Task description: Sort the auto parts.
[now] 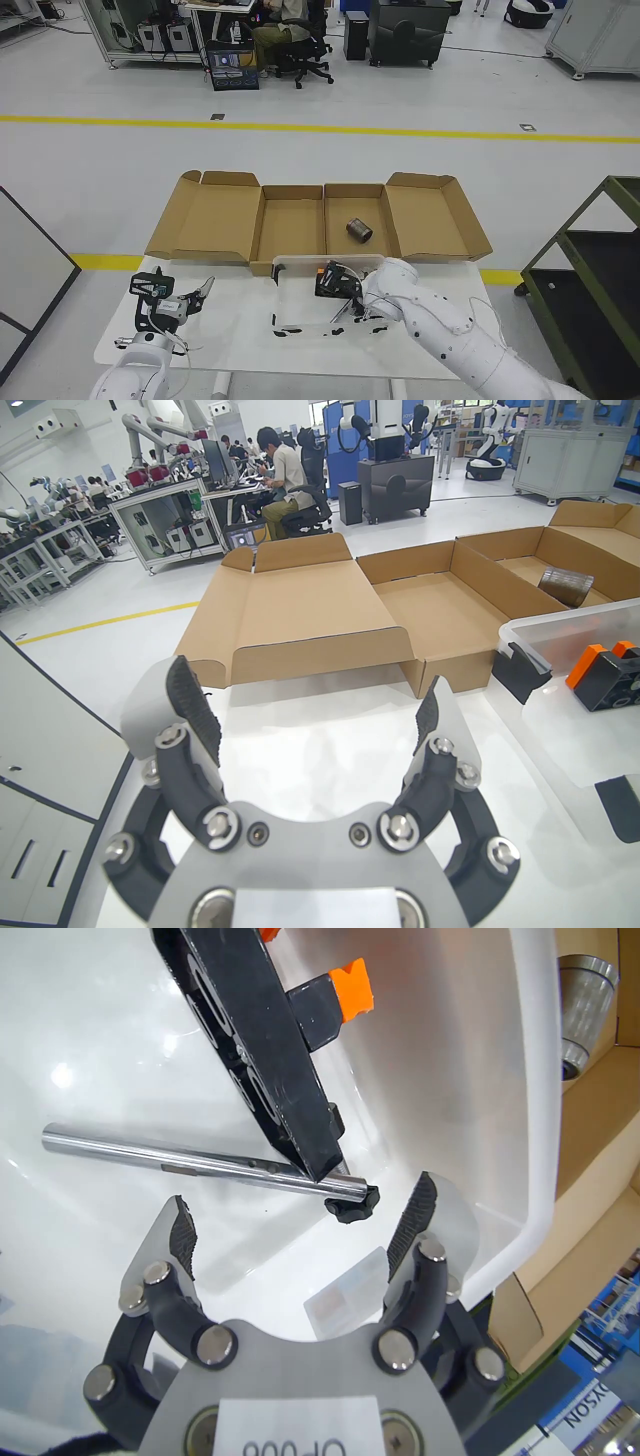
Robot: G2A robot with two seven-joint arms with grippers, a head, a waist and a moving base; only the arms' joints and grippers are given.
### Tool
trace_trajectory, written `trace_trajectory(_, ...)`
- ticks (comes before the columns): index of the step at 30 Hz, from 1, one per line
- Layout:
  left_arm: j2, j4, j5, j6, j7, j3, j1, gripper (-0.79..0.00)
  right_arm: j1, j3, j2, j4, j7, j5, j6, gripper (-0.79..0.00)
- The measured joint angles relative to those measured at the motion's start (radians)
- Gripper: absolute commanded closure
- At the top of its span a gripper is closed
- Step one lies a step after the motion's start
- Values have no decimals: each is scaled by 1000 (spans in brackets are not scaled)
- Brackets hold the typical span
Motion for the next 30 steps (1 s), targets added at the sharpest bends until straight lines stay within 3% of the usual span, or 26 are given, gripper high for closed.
trace_trajectory(14,0,0,0,0,0,0,0,-785,70,-90,-85,138,15,-34,-1,-785)
trace_trajectory(17,0,0,0,0,0,0,0,-785,79,-100,-100,162,0,-42,-3,-597)
trace_trajectory(18,0,0,0,0,0,0,0,-785,81,-101,-104,167,-6,-45,-3,-422)
trace_trajectory(19,0,0,0,0,0,0,0,-785,82,-102,-107,172,-13,-48,-3,-376)
trace_trajectory(27,0,0,0,0,0,0,0,-785,80,-93,-122,184,-38,-78,-3,-219)
trace_trajectory(30,0,0,0,0,0,0,0,-785,75,-87,-124,183,-41,-88,-9,-237)
